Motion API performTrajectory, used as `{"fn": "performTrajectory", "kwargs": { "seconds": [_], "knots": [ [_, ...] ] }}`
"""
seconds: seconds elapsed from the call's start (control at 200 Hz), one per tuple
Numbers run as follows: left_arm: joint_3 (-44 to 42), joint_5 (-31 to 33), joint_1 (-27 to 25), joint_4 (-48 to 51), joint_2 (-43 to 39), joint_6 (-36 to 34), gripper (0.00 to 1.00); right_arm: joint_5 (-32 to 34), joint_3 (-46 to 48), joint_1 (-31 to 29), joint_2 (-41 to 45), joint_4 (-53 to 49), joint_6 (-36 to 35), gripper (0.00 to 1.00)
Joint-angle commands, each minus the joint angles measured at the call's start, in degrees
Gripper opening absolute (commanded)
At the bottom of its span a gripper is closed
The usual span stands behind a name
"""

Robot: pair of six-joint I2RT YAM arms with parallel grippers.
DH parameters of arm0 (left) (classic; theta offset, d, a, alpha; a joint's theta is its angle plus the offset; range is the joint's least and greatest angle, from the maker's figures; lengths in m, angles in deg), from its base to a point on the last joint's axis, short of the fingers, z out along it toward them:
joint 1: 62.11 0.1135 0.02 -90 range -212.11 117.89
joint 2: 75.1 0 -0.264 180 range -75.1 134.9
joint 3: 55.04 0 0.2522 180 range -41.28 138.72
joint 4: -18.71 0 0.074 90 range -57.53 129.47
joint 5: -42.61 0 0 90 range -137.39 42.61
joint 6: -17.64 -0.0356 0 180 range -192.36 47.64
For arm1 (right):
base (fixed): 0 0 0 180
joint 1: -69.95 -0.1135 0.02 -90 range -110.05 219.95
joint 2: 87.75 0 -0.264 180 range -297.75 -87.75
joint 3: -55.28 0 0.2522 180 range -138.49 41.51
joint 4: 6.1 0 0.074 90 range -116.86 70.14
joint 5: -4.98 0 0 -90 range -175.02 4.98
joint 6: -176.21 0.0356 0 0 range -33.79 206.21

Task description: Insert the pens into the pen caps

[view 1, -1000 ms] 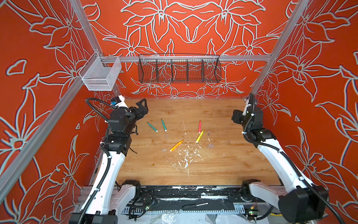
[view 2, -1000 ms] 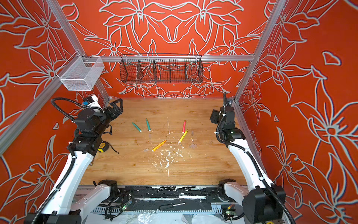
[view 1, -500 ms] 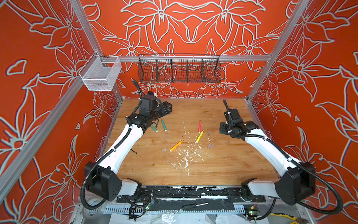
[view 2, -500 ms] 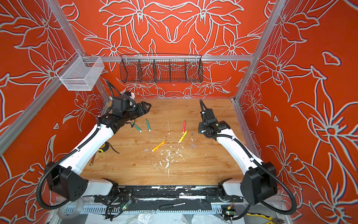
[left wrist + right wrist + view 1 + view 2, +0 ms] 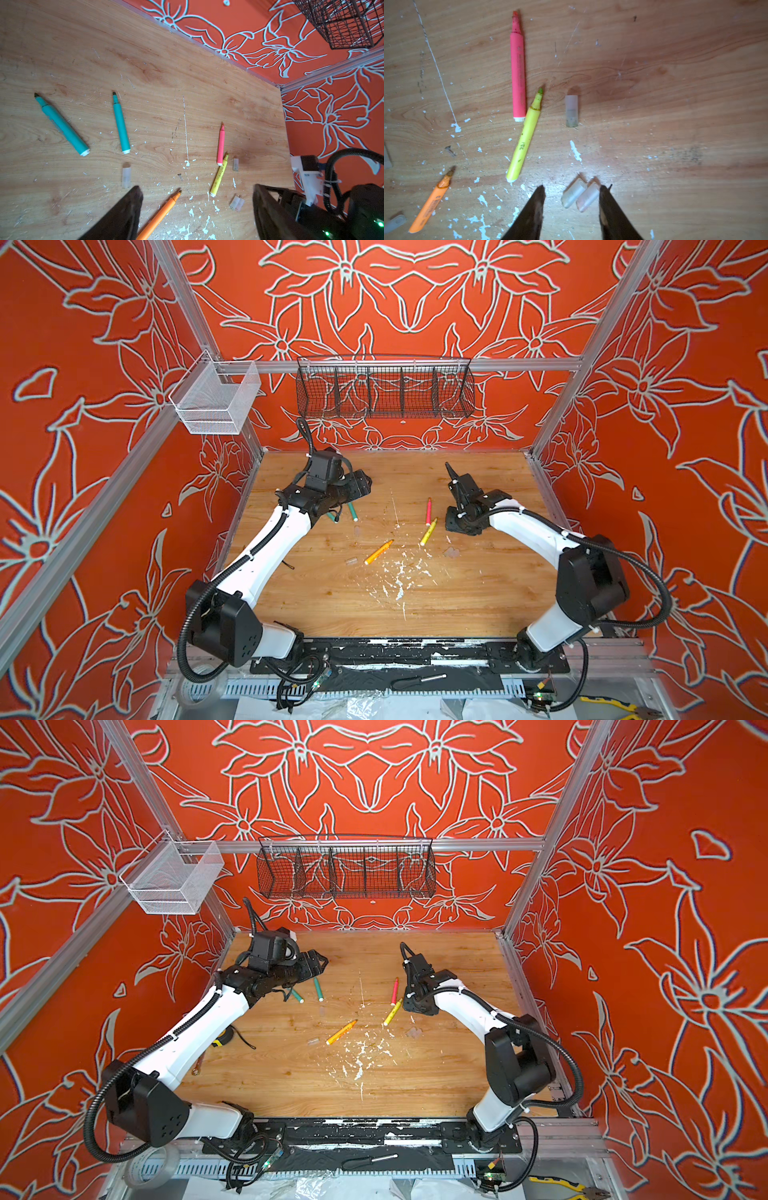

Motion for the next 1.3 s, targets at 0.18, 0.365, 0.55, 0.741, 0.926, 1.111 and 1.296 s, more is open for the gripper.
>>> {"fn": "performTrajectory", "kwargs": {
  "seconds": [0.18, 0.365, 0.55, 0.741, 0.926, 1.111, 1.296],
  "knots": [
    [1.0, -1.49, -0.05, 1.14, 1.52, 0.64, 0.81, -3.45, -7.07, -2.66, -10.54, 3.93, 5.46, 0.43],
    [0.38, -1.77, 0.14, 0.53, 1.52, 1.29, 0.81, -2.9, -8.05, -3.49, -13.54, 3.94, 6.03, 0.43],
    [0.39, -2.3, 0.21, 0.61, 1.94, 1.52, 0.81, -2.23, -7.96, -3.94, -15.43, 4.38, 6.03, 0.43],
    [0.41, -2.89, 0.21, 0.61, 2.17, 1.8, 0.81, -1.27, -8.44, -4.03, -17.38, 3.86, 5.1, 0.41],
    [0.2, -4.02, 0.21, 0.17, 2.63, 2.36, 0.81, -1.39, -8.22, -3.97, -18.11, 3.85, 4.54, 0.4],
    [0.2, -4.65, 0.21, 0.17, 3.14, 2.73, 0.81, -0.71, -7.49, -3.96, -17.24, 2.91, 3.65, 0.36],
    [0.2, -5.42, 0.21, 0.09, 3.54, 2.95, 0.81, -0.39, -7.2, -3.92, -15.93, 1.56, 0.17, 0.34]
  ]
}}
